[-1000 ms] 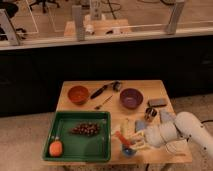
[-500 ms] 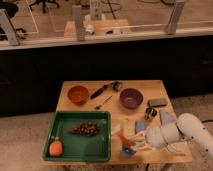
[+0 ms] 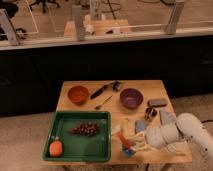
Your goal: Place pepper in plastic cup
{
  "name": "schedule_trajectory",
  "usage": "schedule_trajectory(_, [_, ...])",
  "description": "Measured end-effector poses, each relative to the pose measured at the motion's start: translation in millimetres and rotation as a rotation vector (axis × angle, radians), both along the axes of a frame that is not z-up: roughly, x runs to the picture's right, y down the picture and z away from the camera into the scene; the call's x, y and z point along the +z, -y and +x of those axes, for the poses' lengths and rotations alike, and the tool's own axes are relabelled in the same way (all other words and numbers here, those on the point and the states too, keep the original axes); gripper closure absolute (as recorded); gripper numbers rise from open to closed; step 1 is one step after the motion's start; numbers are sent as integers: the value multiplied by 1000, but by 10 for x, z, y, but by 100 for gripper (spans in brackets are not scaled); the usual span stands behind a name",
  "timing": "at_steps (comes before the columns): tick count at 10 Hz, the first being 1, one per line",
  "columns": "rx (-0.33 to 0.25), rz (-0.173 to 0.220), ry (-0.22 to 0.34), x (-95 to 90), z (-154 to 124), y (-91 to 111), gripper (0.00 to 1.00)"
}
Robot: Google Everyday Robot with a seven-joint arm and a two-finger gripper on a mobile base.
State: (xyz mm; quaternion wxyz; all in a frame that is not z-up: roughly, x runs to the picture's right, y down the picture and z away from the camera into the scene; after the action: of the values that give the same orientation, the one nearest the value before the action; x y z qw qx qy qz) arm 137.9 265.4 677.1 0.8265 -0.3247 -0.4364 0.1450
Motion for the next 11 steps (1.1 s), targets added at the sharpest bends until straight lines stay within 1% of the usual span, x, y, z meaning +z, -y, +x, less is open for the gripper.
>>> schedule_trajectory(3, [10,-6,10,13,6,-8,40])
schedule_trajectory(5, [16,-4,15,13,12,-6,24])
schedule_trajectory(6, [20,-1,18,10,14,-1,20])
schedule_trajectory(9, [29,42,41,-36,19,43,20])
schedule_trajectory(11, [44,67,50,-58,30,67,20])
